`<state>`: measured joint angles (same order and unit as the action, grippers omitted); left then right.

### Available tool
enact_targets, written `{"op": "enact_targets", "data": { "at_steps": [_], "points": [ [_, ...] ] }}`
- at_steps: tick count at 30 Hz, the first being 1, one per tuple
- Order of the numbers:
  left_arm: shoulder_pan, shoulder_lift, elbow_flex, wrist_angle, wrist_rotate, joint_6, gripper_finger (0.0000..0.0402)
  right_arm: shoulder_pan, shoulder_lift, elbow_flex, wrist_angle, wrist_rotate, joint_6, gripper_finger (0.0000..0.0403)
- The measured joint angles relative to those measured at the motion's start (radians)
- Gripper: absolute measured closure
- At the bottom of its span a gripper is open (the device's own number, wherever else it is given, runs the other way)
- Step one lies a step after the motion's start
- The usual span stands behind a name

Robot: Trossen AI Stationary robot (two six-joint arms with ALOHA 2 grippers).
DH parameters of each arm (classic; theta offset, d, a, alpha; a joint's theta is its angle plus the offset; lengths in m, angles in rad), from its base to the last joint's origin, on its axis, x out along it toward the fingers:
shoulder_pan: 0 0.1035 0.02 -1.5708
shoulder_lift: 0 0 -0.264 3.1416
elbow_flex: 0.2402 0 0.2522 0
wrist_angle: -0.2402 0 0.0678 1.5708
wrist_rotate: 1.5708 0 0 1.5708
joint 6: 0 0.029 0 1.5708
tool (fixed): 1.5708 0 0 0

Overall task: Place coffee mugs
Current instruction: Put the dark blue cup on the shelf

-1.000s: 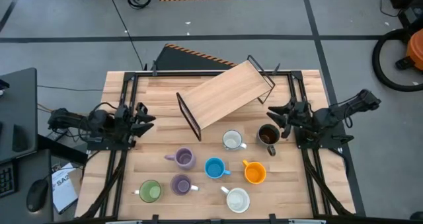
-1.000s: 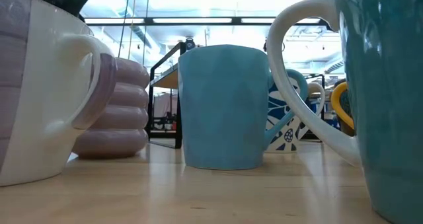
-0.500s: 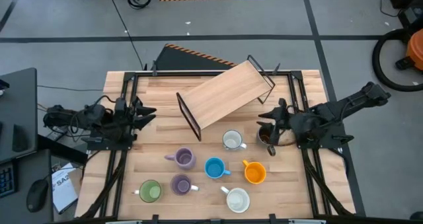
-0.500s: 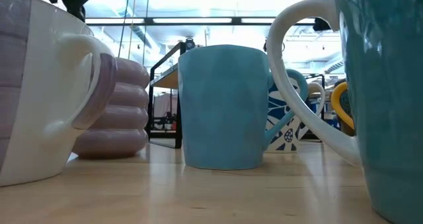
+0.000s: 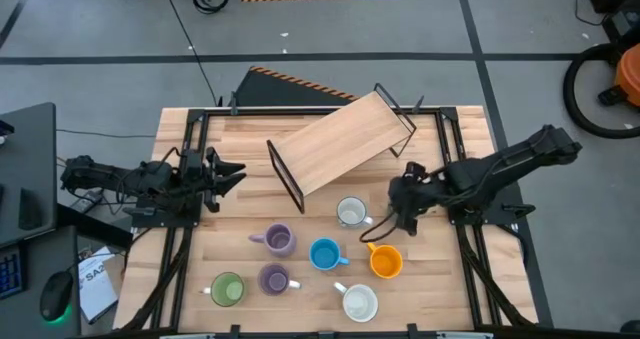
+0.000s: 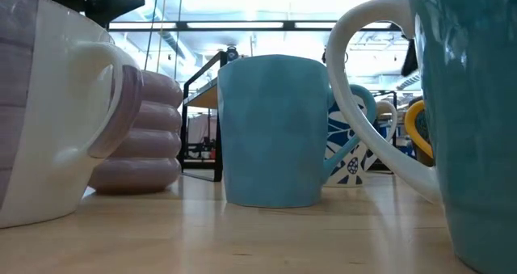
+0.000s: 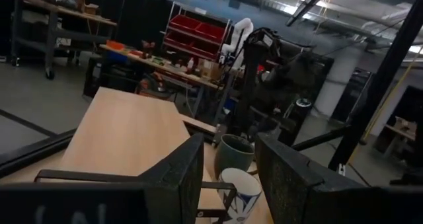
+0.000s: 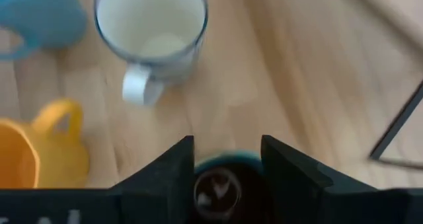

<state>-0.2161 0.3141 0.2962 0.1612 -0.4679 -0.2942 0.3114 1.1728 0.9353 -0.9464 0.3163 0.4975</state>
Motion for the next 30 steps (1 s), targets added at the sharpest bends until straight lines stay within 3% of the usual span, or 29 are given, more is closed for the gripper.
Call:
{"op": "enact_targets", "data": {
  "at_steps": [8,16,30],
  "points": [
    [0.0,0.0,0.075,-0.128,0.0,-0.017,0.026,0.001,0.106,0.085,-0.129,-0.11,0.076,0.0168],
    [0.001,0.0,0.108,-0.159,-0.073,0.046,0.026,0.028,0.207,0.097,-0.207,-0.139,0.138,0.0169],
    [0.001,0.007,0.11,-0.173,-0.074,0.07,0.026,0.054,0.29,0.043,-0.181,-0.175,0.129,0.0182]
  ]
}}
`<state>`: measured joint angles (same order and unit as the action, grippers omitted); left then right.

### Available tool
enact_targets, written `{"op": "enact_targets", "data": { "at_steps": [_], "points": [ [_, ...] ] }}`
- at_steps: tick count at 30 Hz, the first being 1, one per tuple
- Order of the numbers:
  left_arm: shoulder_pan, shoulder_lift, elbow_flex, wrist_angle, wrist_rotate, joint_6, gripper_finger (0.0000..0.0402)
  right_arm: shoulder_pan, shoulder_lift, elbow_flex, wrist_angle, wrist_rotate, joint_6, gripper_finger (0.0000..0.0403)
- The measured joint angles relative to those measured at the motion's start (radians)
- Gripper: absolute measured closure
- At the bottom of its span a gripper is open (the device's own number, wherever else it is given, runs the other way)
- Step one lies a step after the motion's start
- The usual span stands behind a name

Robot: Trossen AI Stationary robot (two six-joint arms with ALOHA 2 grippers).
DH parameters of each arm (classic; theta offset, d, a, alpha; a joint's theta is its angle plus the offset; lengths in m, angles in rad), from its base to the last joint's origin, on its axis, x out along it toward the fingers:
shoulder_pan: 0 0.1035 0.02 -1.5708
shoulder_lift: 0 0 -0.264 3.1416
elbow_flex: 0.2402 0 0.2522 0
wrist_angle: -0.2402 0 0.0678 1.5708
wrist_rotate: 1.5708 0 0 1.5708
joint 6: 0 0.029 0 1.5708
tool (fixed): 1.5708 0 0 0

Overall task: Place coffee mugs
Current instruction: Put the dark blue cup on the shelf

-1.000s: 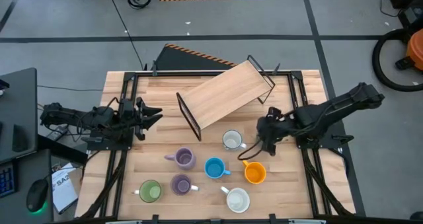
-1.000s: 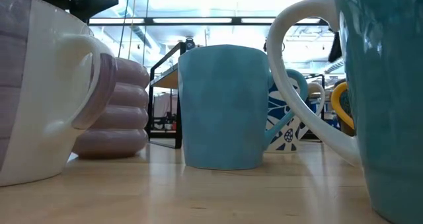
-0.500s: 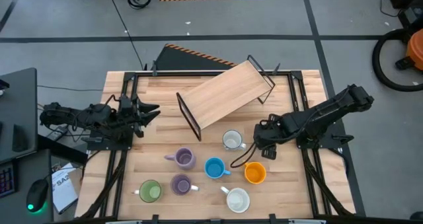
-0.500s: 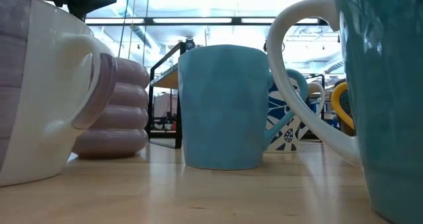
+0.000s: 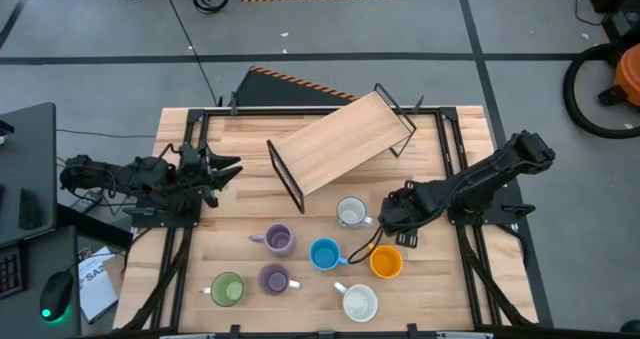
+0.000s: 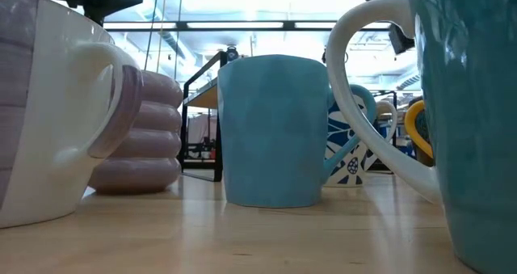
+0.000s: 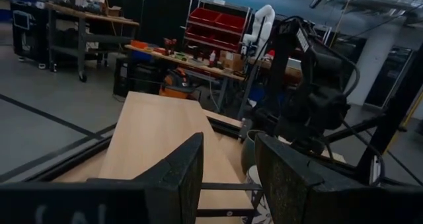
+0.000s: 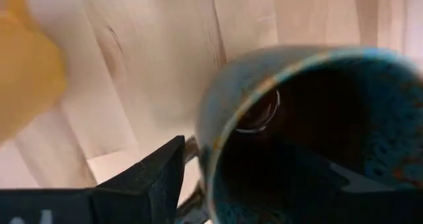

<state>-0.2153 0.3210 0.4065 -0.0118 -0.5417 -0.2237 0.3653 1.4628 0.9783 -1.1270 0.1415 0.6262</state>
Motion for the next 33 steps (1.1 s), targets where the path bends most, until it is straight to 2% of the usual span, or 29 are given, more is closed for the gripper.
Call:
{"op": "enact_targets", "data": {
  "at_steps": [7,14,27,33],
  "points": [
    [0.0,0.0,0.0,0.0,0.003,0.0,0.026,0.0,-0.043,-0.083,0.054,-0.021,-0.011,0.0212],
    [0.0,0.0,0.0,0.0,0.004,0.0,0.026,0.001,-0.042,-0.103,0.039,-0.016,-0.147,0.0241],
    [-0.001,0.0,0.0,-0.001,0.004,0.001,0.026,-0.001,-0.041,-0.1,0.032,-0.017,-0.21,0.0351],
    [-0.001,0.0,0.0,-0.002,0.004,0.002,0.026,-0.001,-0.042,-0.06,0.007,-0.013,-0.262,0.0358]
  ]
}}
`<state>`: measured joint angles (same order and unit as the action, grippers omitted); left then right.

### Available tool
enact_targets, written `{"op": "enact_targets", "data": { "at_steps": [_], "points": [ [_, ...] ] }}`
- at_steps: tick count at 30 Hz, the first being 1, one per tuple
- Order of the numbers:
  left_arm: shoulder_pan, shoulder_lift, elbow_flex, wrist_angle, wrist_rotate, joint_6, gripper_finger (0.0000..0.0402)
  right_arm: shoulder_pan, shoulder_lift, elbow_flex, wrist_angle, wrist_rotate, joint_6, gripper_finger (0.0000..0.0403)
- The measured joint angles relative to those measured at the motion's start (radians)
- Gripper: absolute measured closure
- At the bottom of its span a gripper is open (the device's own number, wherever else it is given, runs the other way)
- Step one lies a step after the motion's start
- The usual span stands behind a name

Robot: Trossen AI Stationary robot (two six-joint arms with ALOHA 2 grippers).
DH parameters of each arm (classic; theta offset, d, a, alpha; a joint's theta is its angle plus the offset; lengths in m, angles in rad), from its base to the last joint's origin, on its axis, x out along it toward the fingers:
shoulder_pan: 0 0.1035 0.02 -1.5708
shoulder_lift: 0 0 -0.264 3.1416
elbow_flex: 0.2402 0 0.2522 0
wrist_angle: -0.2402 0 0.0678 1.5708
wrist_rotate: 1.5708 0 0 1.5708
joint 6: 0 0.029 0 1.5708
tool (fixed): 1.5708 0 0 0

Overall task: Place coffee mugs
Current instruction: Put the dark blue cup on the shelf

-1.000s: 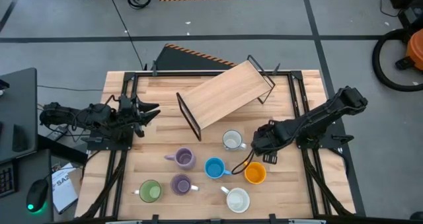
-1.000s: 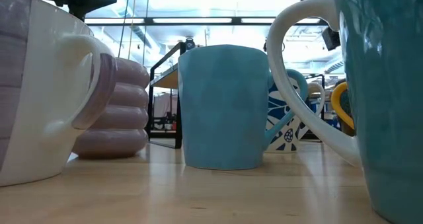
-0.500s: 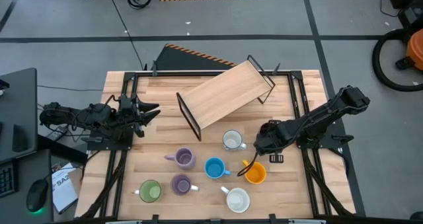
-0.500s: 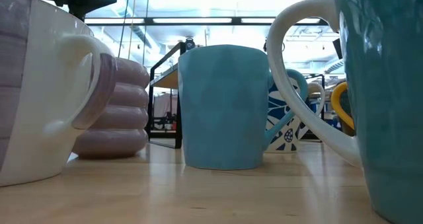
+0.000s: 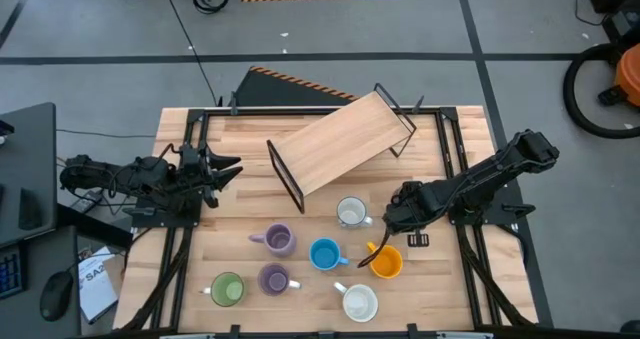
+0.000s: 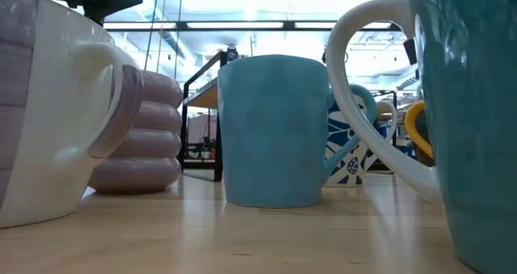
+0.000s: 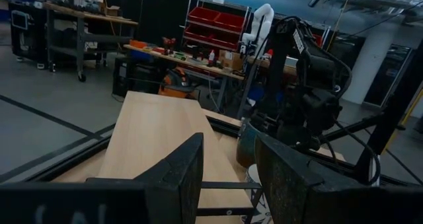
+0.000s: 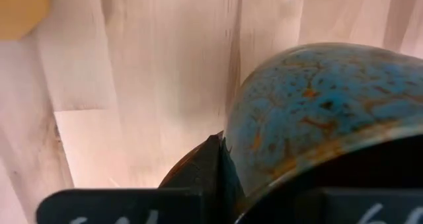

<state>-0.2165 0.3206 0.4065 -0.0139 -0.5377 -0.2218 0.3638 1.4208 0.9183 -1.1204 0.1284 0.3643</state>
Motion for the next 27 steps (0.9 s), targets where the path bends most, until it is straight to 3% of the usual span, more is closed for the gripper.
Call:
{"op": "enact_targets", "data": {
  "at_steps": [7,17,27],
  "points": [
    [0.0,0.0,0.0,-0.001,0.001,-0.002,0.026,-0.015,0.0,0.119,-0.158,0.0,-0.053,0.0354],
    [0.0,0.0,0.0,-0.007,0.001,-0.001,0.026,-0.112,-0.001,0.408,-0.434,0.036,-0.185,0.0355],
    [0.0,0.0,0.0,-0.039,0.001,-0.002,0.026,-0.292,0.002,0.564,-0.454,0.045,-0.396,0.0355]
  ]
}}
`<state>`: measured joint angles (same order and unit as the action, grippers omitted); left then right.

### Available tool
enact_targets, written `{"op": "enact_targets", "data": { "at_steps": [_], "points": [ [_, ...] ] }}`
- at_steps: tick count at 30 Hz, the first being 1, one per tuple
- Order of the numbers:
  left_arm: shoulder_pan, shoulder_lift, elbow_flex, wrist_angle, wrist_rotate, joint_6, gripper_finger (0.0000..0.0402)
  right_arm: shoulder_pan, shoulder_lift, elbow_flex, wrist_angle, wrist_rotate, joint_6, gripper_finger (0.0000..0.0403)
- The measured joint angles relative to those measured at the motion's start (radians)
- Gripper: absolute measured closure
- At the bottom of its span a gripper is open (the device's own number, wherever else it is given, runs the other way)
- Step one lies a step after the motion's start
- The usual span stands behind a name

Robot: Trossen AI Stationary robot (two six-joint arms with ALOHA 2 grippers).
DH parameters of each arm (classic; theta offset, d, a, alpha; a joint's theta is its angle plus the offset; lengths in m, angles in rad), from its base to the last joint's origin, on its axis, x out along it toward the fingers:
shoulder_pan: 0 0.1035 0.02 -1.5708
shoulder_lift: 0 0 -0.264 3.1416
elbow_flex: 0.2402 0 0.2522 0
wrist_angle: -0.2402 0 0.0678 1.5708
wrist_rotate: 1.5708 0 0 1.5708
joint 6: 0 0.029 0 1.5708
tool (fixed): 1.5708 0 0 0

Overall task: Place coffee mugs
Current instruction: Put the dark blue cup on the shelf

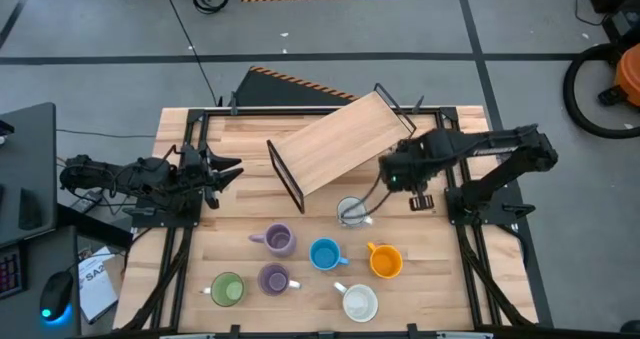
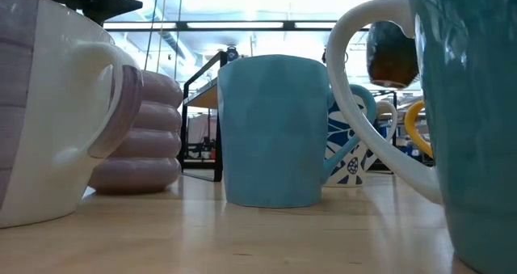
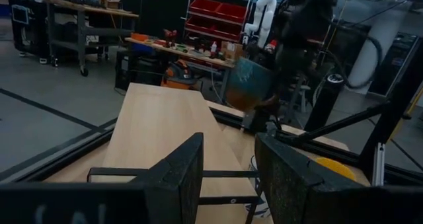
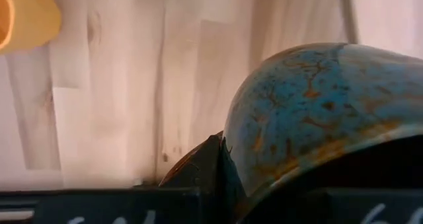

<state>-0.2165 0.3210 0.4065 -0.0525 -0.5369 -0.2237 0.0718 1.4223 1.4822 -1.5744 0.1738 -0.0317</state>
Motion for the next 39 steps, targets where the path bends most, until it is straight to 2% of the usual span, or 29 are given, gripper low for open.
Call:
{"op": "enact_targets", "data": {
  "at_steps": [7,16,27,34,39],
  "points": [
    [0.0,0.0,0.0,0.0,0.0,0.001,0.026,-0.126,0.0,0.069,0.002,0.008,-0.092,0.0355],
    [0.0,0.0,0.0,0.0,-0.001,0.027,0.026,-0.316,0.028,0.099,0.034,-0.04,-0.222,0.0355],
    [0.001,0.0,0.0,-0.006,-0.001,0.027,0.026,-0.417,0.251,0.369,0.006,-0.078,-0.398,0.0355],
    [0.001,0.0,0.0,-0.015,-0.001,0.023,0.026,-0.496,0.293,0.389,0.0,-0.124,-0.447,0.0355],
    [0.002,0.0,0.0,-0.029,0.0,0.0,0.026,-0.535,0.298,0.389,0.001,-0.197,-0.464,0.0355]
  ]
}}
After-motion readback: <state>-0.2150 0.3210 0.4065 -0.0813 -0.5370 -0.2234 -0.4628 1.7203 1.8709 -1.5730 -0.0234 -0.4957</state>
